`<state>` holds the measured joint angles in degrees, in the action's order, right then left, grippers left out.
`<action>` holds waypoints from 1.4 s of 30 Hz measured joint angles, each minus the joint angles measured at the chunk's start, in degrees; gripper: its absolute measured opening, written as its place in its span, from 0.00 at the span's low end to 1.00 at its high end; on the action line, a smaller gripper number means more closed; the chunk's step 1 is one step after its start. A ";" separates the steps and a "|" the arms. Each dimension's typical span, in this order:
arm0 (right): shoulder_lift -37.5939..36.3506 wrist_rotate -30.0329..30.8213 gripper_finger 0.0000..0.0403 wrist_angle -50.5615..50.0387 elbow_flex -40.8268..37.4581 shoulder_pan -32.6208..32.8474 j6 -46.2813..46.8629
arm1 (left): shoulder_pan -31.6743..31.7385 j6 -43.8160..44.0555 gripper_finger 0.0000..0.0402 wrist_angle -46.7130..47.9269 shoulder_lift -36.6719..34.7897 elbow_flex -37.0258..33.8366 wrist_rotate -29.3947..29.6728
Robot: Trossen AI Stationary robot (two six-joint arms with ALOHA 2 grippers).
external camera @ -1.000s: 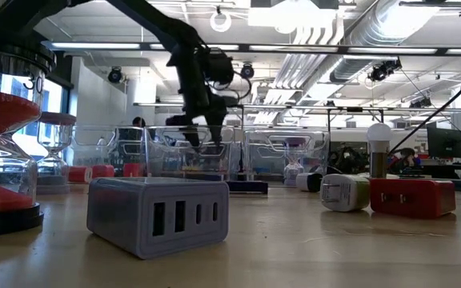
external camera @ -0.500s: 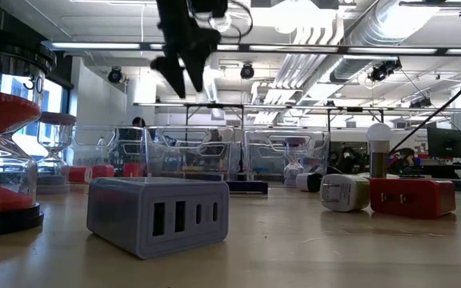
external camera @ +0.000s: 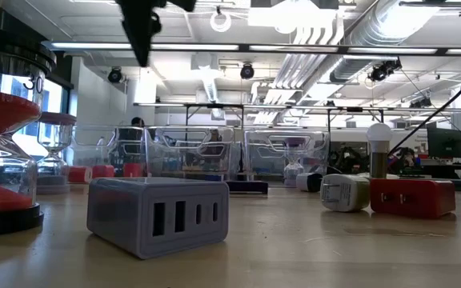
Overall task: Pick & Place Office items
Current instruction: Put the white charger adapter into the left transparent bin
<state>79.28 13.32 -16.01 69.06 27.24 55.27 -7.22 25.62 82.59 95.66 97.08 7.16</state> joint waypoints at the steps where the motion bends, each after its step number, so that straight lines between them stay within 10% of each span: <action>1: 0.00 0.11 0.82 0.04 0.00 0.01 0.00 | -1.44 0.70 0.70 0.80 -0.02 0.00 0.05; 13: 0.01 2.89 0.82 1.67 0.00 0.00 -1.63 | -13.09 0.75 0.70 2.85 -0.02 -0.11 0.45; 22: 2.68 4.63 0.82 0.28 0.02 -0.75 -28.24 | -12.36 -0.47 0.70 3.13 -0.02 -0.11 0.98; 31: 2.22 4.61 0.82 -14.75 -0.04 -2.78 -31.68 | -10.17 -1.78 0.70 3.04 -0.02 -0.18 2.17; 42: 2.83 -9.07 0.82 -19.32 -2.53 -2.27 -26.77 | -12.24 -6.90 0.70 2.37 -0.03 -4.05 5.85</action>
<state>82.11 4.25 -35.33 66.53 24.98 28.50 -19.46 18.72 84.95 95.62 93.03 13.01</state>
